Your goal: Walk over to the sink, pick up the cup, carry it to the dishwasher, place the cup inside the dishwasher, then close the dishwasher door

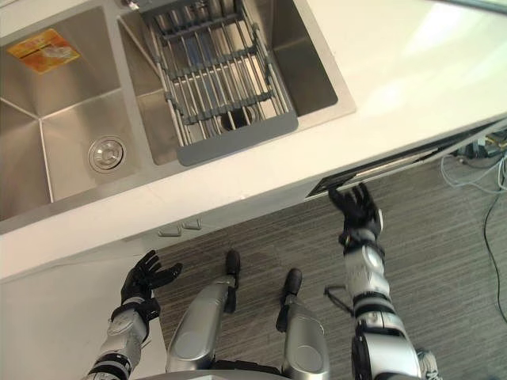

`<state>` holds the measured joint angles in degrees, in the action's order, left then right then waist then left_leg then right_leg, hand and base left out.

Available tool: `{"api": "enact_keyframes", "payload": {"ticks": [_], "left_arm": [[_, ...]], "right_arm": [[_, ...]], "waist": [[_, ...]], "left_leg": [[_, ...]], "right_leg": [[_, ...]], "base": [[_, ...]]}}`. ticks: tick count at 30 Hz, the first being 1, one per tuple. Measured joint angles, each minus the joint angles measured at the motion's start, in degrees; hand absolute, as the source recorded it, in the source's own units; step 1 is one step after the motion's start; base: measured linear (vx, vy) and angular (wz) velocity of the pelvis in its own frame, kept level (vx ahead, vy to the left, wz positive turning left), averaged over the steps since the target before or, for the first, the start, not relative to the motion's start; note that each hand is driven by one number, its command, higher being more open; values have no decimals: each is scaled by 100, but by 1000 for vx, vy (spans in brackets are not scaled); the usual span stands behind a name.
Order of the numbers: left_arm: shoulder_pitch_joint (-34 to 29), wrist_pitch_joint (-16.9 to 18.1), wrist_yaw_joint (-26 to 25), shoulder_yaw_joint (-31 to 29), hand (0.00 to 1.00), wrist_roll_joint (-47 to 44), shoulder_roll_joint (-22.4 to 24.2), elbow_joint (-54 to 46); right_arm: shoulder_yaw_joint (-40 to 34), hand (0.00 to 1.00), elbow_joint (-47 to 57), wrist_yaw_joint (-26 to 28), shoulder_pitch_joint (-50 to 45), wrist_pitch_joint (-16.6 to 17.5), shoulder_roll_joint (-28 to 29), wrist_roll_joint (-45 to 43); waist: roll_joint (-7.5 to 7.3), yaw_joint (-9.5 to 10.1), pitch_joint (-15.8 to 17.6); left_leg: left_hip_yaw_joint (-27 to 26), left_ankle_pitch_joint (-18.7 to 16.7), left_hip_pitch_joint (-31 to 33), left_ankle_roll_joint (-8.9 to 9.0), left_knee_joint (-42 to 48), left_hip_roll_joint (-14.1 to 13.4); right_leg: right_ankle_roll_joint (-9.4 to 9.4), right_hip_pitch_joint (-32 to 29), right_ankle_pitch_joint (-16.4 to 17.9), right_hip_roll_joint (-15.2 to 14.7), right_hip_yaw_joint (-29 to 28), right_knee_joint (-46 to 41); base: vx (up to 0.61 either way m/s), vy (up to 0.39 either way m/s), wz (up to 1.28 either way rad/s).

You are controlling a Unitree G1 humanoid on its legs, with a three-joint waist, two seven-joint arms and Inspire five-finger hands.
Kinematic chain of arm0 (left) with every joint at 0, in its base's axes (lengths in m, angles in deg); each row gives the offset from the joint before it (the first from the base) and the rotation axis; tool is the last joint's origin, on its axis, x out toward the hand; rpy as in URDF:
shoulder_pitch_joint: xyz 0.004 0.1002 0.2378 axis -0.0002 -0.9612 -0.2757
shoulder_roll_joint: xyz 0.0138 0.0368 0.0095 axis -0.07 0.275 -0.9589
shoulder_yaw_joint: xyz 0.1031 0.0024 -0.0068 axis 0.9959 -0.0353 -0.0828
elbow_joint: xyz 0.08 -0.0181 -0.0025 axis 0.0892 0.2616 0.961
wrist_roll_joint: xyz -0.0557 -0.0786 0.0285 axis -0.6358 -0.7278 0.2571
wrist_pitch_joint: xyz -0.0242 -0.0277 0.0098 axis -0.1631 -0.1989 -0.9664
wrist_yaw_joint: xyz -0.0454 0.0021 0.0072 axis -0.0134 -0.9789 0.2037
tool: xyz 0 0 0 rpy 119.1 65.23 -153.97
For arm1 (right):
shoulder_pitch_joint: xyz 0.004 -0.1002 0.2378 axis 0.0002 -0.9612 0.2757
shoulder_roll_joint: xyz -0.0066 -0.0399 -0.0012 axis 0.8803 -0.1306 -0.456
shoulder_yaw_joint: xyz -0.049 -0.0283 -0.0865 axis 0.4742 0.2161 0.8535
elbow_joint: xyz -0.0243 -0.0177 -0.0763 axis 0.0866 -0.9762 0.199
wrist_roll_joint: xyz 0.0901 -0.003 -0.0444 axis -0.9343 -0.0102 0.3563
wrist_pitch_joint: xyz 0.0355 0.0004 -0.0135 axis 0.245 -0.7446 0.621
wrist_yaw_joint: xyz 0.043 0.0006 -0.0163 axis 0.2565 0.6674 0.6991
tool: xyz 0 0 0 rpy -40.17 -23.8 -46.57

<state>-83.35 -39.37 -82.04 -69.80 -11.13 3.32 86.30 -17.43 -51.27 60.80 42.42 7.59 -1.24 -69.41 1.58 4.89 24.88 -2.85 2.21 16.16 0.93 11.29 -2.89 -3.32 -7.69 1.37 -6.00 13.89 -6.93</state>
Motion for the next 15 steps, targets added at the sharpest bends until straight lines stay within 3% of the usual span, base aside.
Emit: {"api": "enact_keyframes", "payload": {"ticks": [1, 4, 7, 15], "left_arm": [[-20, -3, 4, 0, 90, 3, -15, 0], [-328, -57, 45, -68, 90, 143, -148, 27], [-565, -109, 142, -114, 90, 343, -142, 64], [-993, -227, 553, -114, 90, 854, -133, 311]], "right_arm": [[0, 90, 7, 1, -88, -1, 7, 36], [-143, 90, 168, 7, -977, -3, 144, 939], [-391, 90, 207, 29, -1647, -5, 247, 1607], [-451, 90, 48, 255, -2349, -138, 369, 2968]], "waist": [[-26, -17, -16], [-362, -141, -371], [-527, -177, -722], [-465, -284, -1380]], "left_leg": [[13, 0, -25, 0, -10, 14], [35, 2, -284, -5, -212, 135], [19, -6, -538, -7, -399, 214], [-42, 32, -1068, -18, -805, 284]], "right_leg": [[-4, 27, 11, -11, 17, 0], [-71, 226, 110, -121, 61, -2], [-130, 387, 208, -204, 69, -4], [-171, 699, 328, -265, 36, 43]], "base": [[38, 40, 27], [42, 41, 12], [52, 36, 3], [38, 2, -3]]}}
